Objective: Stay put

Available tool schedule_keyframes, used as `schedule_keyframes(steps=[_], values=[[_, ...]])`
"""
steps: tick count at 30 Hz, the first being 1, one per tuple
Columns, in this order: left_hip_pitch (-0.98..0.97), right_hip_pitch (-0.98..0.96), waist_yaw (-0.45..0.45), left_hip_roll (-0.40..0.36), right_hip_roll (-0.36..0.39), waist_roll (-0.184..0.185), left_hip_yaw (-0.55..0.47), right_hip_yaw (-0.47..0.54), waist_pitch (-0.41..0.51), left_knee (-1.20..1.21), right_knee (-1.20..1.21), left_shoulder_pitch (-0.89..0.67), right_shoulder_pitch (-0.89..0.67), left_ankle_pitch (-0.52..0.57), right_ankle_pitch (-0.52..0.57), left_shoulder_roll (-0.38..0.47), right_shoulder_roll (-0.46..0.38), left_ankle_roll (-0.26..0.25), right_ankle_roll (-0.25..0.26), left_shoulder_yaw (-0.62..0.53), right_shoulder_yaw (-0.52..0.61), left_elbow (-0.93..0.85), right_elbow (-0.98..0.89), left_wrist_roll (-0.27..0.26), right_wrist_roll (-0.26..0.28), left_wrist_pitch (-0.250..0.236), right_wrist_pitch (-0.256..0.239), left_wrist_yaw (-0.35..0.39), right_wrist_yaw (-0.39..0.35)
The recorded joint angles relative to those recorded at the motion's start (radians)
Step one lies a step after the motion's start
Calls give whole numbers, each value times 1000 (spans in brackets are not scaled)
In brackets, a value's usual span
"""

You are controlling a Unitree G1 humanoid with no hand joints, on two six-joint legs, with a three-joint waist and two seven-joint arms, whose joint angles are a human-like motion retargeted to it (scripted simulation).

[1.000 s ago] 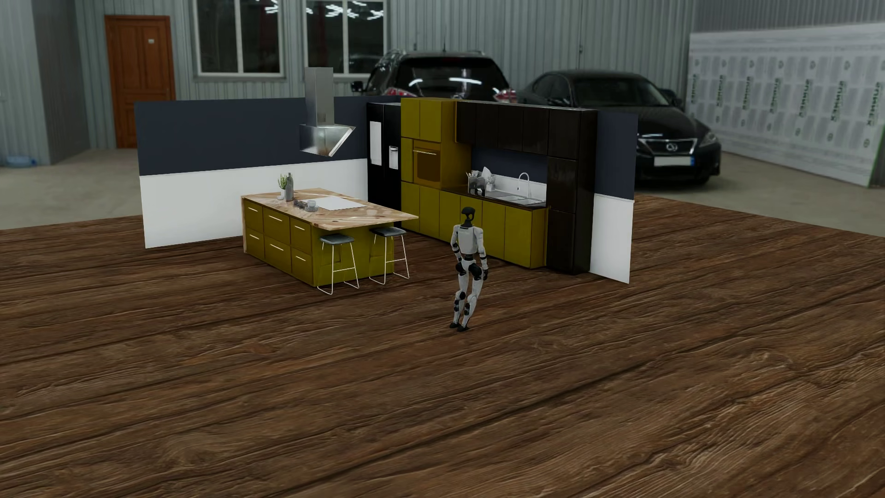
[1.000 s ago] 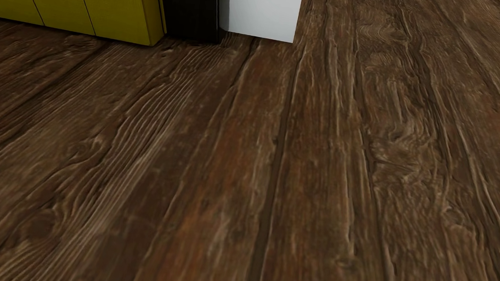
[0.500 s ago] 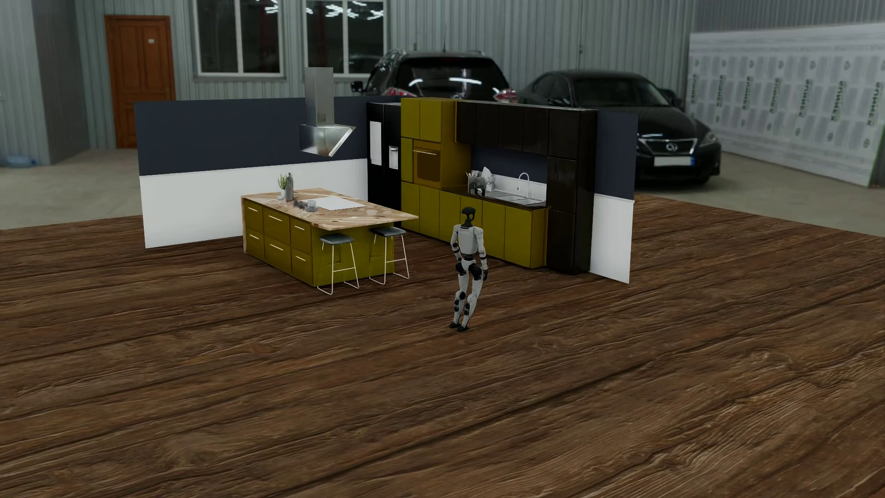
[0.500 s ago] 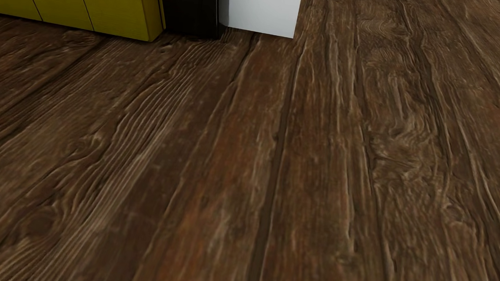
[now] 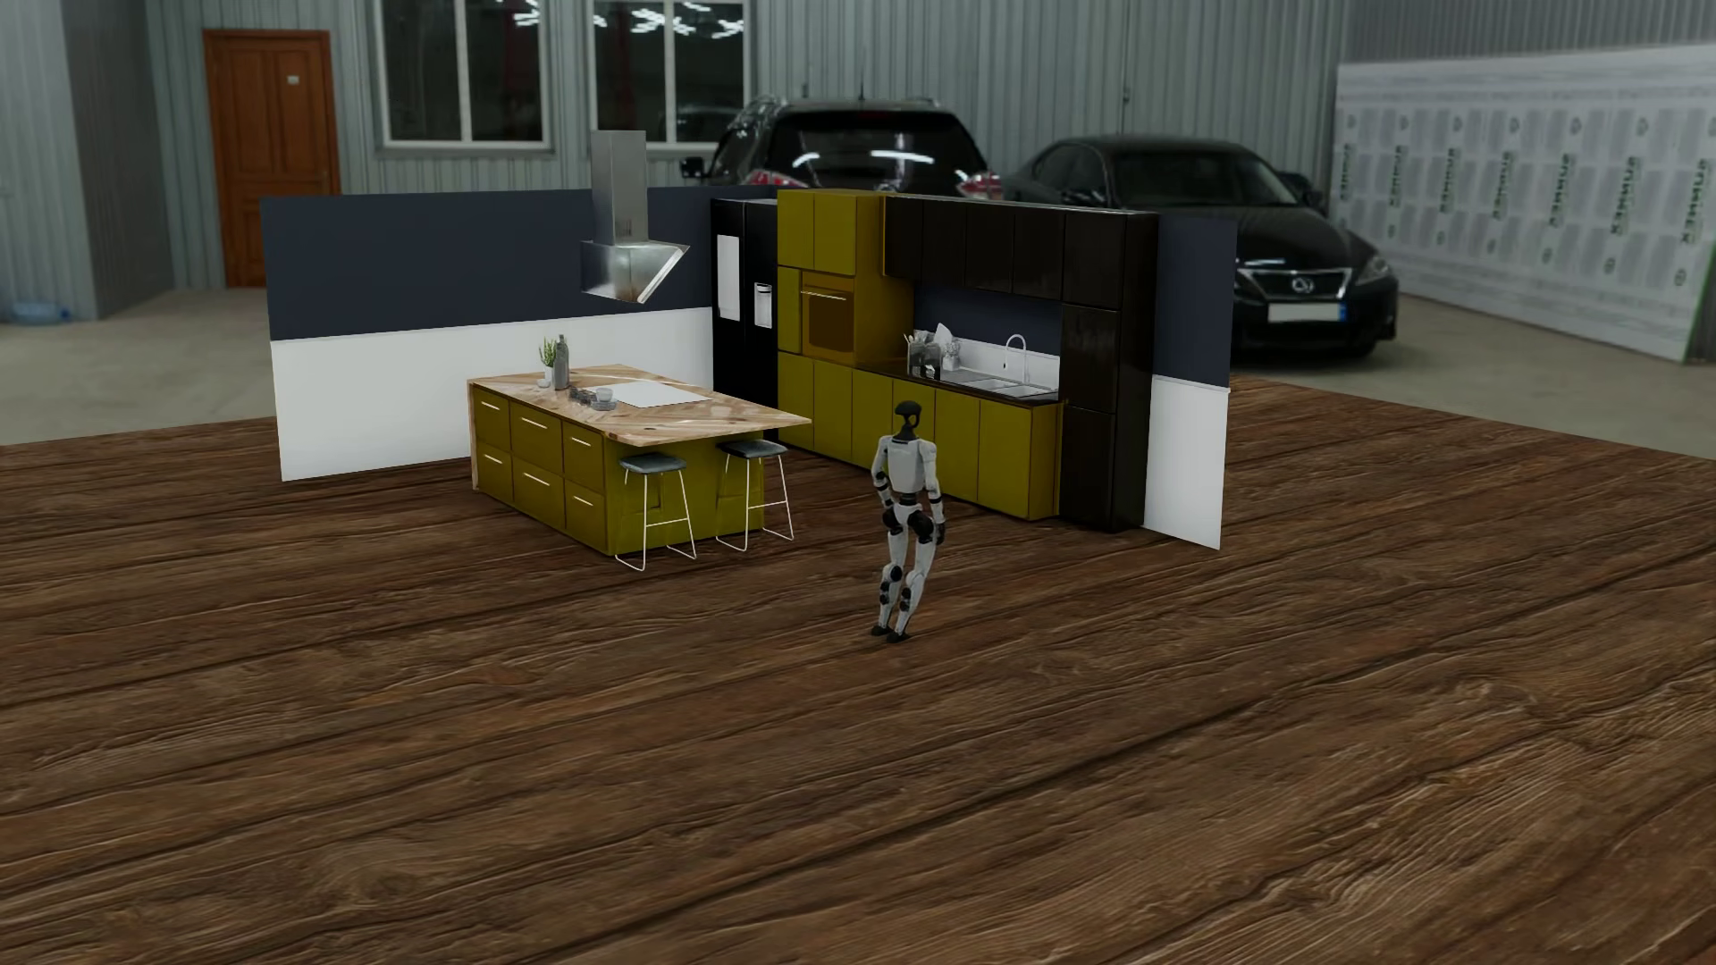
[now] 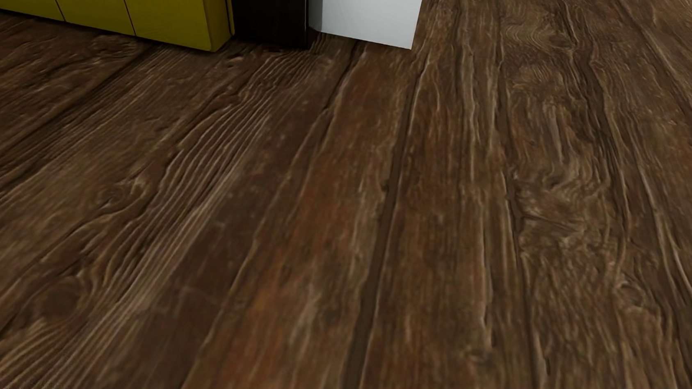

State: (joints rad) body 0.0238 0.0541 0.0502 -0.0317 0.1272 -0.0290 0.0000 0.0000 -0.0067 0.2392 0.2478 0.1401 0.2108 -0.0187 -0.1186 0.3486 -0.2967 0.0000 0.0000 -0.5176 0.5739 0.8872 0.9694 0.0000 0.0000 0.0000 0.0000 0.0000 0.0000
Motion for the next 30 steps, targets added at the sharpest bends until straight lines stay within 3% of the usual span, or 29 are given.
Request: schedule_keyframes(steps=[30], values=[[-19, -17, -5, 8, 10, 10, 0, 0, -12, 4, 5, 30, 17, 8, 3, 1, 12, 0, 0, 31, -41, -7, -4, 0, 0, 0, 0, 0, 0]])
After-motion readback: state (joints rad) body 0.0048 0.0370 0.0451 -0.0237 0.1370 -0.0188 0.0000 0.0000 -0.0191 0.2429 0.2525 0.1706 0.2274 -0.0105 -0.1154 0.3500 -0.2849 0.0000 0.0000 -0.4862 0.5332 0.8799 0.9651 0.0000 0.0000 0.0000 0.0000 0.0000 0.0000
